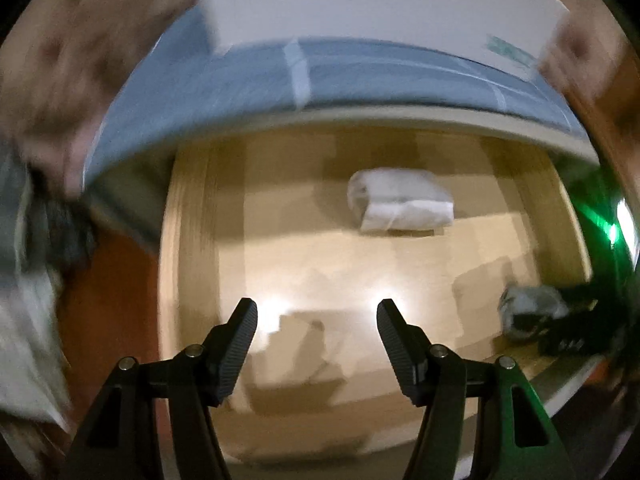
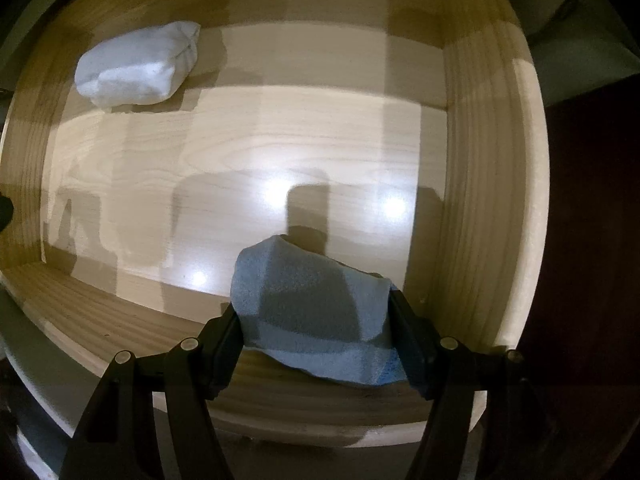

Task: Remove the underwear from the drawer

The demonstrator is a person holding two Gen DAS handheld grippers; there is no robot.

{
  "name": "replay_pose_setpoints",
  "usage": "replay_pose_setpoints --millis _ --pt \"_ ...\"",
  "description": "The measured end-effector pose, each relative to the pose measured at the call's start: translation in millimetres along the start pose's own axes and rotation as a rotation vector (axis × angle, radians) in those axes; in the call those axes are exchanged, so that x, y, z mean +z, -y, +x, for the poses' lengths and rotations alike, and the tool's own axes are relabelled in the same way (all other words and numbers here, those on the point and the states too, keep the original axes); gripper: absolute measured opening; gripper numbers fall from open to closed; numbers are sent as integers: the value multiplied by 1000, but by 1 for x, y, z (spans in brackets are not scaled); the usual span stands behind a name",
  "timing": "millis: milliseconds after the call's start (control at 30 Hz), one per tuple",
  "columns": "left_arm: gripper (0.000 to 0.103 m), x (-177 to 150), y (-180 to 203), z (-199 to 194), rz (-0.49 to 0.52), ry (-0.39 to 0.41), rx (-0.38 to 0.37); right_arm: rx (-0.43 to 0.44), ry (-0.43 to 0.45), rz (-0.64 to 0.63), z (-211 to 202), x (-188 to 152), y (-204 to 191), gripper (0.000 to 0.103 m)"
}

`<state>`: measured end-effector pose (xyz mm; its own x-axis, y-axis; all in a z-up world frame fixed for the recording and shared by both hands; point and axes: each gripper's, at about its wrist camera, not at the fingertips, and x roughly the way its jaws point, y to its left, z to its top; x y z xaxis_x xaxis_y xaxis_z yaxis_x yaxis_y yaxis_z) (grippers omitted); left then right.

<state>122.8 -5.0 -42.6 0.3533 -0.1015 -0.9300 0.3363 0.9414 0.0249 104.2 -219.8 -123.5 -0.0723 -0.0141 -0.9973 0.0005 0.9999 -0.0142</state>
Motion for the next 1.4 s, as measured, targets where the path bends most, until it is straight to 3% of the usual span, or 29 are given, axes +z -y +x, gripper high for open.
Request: replay_pose_setpoints --millis 200,300,467,700,900,1167,1400 --pt "64 6 47 5 431 76 137 5 12 4 -16 9 13 65" --pt "64 10 58 14 529 68 126 6 12 0 -16 13 18 65" --pt "64 23 69 34 603 38 104 8 19 2 -21 11 19 65" --pt "64 38 71 57 662 58 138 8 19 1 -24 11 22 65" --pt "64 27 72 67 762 105 215 7 18 3 -24 12 22 65" --pt "64 25 69 68 793 105 172 7 18 5 -19 15 25 65" --pt "64 24 79 76 836 137 206 7 19 4 -19 15 25 65"
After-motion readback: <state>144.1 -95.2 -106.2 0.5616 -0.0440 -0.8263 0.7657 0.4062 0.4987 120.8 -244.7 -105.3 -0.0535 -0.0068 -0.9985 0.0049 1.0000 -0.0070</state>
